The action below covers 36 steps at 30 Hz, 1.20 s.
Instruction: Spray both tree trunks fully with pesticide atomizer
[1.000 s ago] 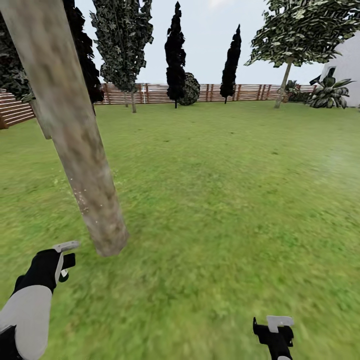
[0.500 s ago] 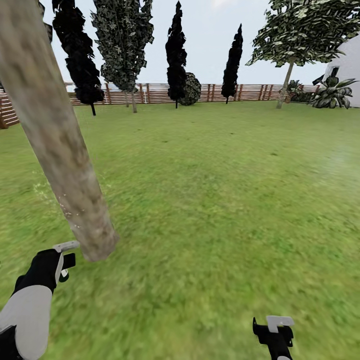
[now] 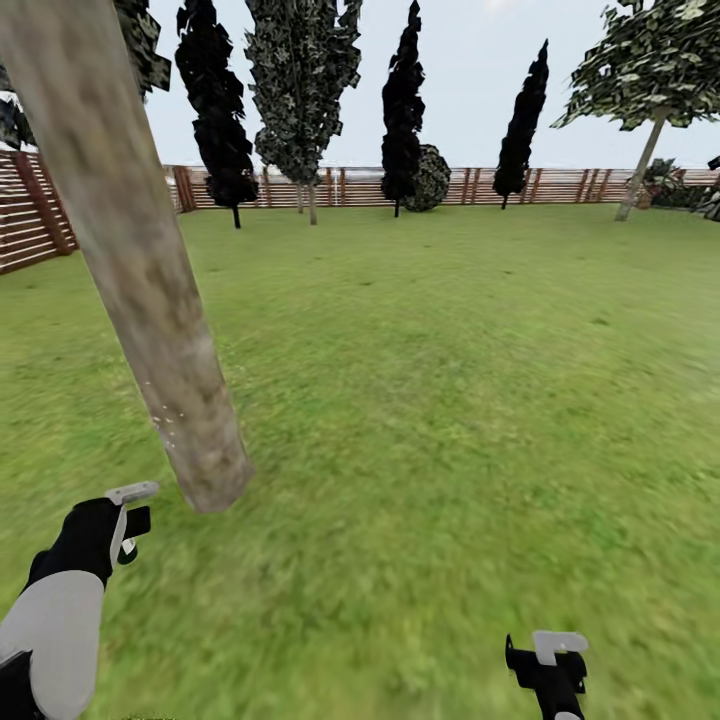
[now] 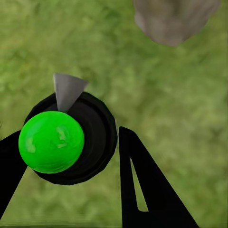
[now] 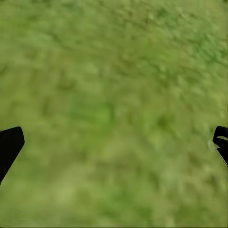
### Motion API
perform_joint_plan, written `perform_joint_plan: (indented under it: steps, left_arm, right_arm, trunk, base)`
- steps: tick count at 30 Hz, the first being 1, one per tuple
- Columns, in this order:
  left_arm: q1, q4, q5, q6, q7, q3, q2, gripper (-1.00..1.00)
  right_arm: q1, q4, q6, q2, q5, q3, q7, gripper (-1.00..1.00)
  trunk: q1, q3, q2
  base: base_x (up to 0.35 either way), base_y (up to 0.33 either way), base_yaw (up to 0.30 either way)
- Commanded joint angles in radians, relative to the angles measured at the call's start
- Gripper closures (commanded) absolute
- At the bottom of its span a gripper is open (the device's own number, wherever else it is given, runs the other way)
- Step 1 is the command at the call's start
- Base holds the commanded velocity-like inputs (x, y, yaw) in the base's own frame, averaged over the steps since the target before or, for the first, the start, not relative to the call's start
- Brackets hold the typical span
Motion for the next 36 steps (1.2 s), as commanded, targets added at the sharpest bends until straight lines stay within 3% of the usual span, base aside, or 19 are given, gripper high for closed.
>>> perform_joint_plan:
  steps: [1, 17, 30, 36]
  left_arm:
    - [-0.001, -0.001, -0.004, 0.003, -0.002, 0.003, -0.001, 1.0]
    - [-0.001, -0.001, -0.004, 0.003, -0.002, 0.003, -0.001, 1.0]
    - [-0.001, -0.001, -0.004, 0.002, -0.002, 0.003, -0.001, 1.0]
    - [0.0, -0.001, -0.003, 0.002, -0.002, 0.003, -0.001, 1.0]
  right_arm:
    - [0.0, 0.001, -0.003, 0.0, 0.011, -0.007, -0.003, -1.0]
    - [0.0, 0.001, -0.003, 0.0, 0.011, -0.007, -0.003, -1.0]
    - [0.0, 0.001, -0.003, 0.0, 0.011, -0.007, -0.003, -1.0]
    - [0.0, 0.001, -0.003, 0.0, 0.011, -0.007, -0.003, -1.0]
  trunk:
    - [0.0, -0.001, 0.0]
    - [0.0, -0.001, 0.0]
    - [0.0, -0.001, 0.0]
    - [0.0, -0.001, 0.0]
  base:
    - [0.138, -0.259, 0.276]
    - [0.139, -0.259, 0.03]
    - [0.135, -0.259, 0.247]
    - [0.133, -0.259, 0.029]
